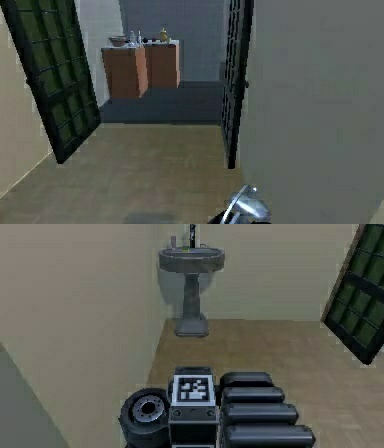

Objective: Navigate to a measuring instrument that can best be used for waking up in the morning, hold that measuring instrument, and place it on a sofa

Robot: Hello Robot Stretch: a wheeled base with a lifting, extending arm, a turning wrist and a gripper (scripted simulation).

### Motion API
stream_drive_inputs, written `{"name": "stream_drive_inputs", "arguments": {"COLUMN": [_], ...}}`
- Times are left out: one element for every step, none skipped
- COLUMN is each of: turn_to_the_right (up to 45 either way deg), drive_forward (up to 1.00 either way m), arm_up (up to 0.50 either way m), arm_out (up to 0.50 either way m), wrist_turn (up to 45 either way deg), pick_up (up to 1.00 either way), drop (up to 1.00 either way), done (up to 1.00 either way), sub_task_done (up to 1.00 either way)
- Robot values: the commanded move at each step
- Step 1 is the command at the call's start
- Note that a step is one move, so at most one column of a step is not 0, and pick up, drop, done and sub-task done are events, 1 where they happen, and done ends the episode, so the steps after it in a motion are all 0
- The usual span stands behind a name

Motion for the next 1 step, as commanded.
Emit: {"name": "stream_drive_inputs", "arguments": {"turn_to_the_right": [0.0], "drive_forward": [1.0], "arm_up": [0.0], "arm_out": [0.0], "wrist_turn": [0.0], "pick_up": [0.0], "drop": [0.0], "done": [0.0], "sub_task_done": [0.0]}}
